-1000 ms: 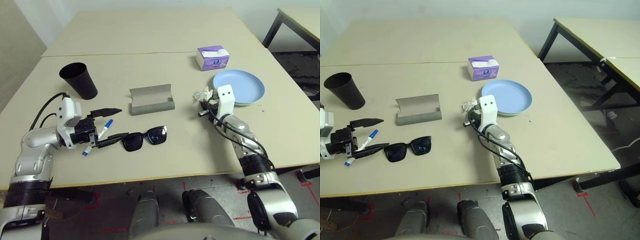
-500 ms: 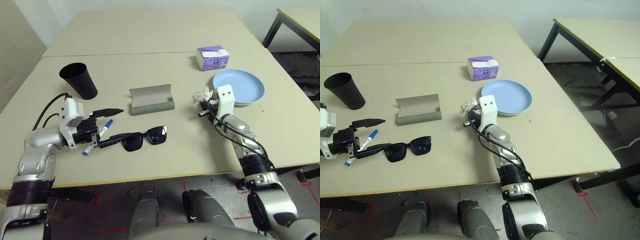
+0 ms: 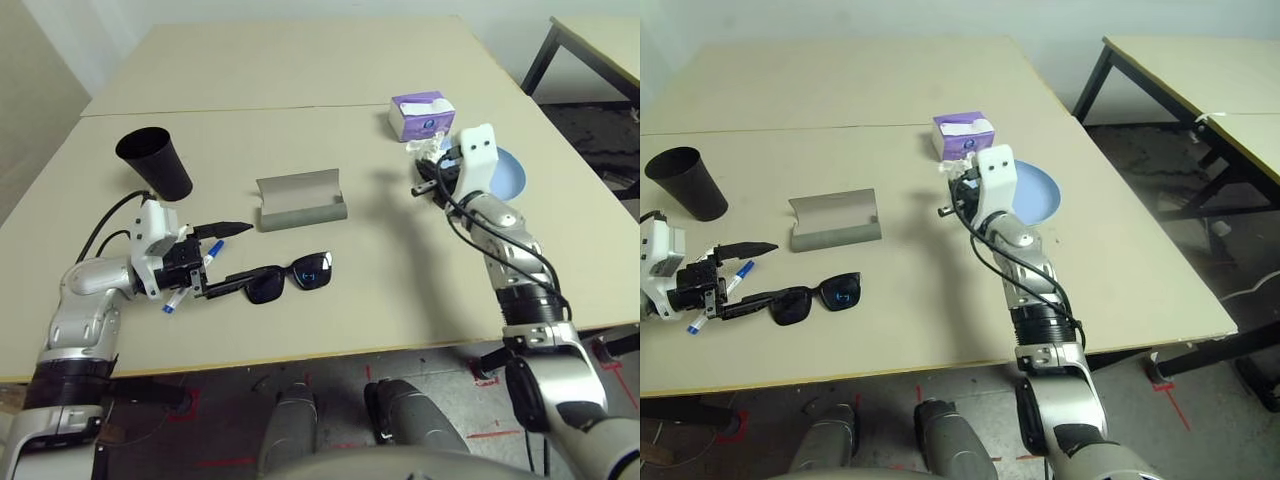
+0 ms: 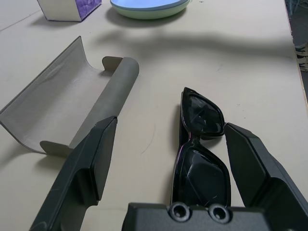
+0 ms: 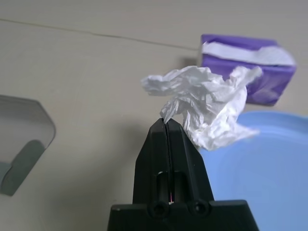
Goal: Organize and tidy the items on the table.
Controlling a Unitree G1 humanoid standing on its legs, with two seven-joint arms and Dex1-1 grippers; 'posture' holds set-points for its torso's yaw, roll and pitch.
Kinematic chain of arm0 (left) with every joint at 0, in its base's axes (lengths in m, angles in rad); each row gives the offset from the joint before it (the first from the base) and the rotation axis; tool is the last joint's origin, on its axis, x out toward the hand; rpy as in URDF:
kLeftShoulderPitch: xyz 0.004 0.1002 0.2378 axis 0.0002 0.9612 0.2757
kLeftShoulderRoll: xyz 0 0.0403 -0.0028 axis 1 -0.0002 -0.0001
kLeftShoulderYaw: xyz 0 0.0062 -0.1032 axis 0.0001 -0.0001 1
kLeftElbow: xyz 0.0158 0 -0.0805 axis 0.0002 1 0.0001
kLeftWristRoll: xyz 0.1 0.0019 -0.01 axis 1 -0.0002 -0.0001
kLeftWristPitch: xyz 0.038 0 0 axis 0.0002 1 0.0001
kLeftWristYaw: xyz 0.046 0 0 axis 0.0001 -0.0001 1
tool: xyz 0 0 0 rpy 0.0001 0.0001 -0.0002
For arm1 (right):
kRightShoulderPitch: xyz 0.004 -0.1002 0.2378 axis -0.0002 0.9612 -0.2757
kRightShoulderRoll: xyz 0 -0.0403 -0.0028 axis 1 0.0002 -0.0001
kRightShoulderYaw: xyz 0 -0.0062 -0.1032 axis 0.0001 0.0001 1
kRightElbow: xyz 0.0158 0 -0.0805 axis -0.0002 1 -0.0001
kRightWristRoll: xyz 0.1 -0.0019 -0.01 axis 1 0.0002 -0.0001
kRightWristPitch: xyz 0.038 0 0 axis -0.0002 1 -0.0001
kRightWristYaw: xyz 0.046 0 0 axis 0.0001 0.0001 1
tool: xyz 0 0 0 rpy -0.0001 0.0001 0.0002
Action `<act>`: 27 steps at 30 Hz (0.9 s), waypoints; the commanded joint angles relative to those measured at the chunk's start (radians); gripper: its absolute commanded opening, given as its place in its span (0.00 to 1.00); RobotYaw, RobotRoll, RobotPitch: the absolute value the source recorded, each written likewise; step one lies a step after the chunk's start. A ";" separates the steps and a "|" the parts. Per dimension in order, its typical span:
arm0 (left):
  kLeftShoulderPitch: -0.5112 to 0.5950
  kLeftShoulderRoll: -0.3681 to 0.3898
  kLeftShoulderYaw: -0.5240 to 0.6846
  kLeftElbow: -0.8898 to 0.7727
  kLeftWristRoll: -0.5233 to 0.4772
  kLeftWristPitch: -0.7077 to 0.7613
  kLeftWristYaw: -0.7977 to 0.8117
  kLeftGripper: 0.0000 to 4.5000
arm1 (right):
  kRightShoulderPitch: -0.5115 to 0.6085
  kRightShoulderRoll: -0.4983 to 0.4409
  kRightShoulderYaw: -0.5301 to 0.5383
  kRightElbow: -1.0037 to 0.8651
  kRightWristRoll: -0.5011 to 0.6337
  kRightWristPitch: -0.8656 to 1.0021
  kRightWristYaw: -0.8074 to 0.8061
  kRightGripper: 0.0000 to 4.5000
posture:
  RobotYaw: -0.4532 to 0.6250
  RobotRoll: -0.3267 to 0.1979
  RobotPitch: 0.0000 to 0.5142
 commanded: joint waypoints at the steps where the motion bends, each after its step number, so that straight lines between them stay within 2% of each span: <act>1: -0.004 -0.005 -0.013 0.012 0.010 -0.009 -0.005 1.00 | -0.006 -0.035 -0.031 0.043 -0.003 0.000 -0.014 0.01 | 0.37 0.62 0.20; 9: 0.005 -0.008 -0.010 0.007 0.014 -0.014 0.003 1.00 | -0.033 -0.107 -0.061 0.185 -0.030 -0.020 -0.067 0.01 | 0.38 0.62 0.21; 13: 0.012 -0.009 -0.006 -0.001 0.012 -0.009 0.008 1.00 | -0.031 -0.107 -0.067 0.180 -0.025 -0.014 -0.079 0.29 | 0.38 0.62 0.22; 14: 0.013 -0.009 -0.005 -0.002 0.011 -0.008 0.009 1.00 | -0.028 -0.106 -0.068 0.170 -0.022 -0.007 -0.079 0.33 | 0.38 0.62 0.22; 16: 0.015 -0.007 -0.005 -0.004 0.010 -0.007 0.010 1.00 | -0.014 -0.106 -0.069 0.134 -0.015 0.013 -0.074 0.49 | 0.38 0.62 0.23; 17: 0.014 -0.006 -0.005 -0.003 0.010 -0.007 0.009 1.00 | -0.002 -0.108 -0.071 0.110 -0.011 0.028 -0.070 0.54 | 0.38 0.62 0.23; 22: -0.006 0.001 -0.005 0.013 0.009 -0.003 0.003 1.00 | 0.080 -0.140 -0.096 -0.072 0.026 0.141 -0.042 0.94 | 0.37 0.62 0.24; 23: -0.010 0.004 -0.004 0.018 0.008 -0.002 -0.001 1.00 | 0.105 -0.151 -0.105 -0.131 0.043 0.177 -0.030 0.99 | 0.36 0.62 0.24; 27: -0.028 0.021 0.001 0.035 0.002 0.003 -0.023 1.00 | 0.200 -0.211 -0.127 -0.379 0.098 0.332 0.009 0.99 | 0.35 0.62 0.26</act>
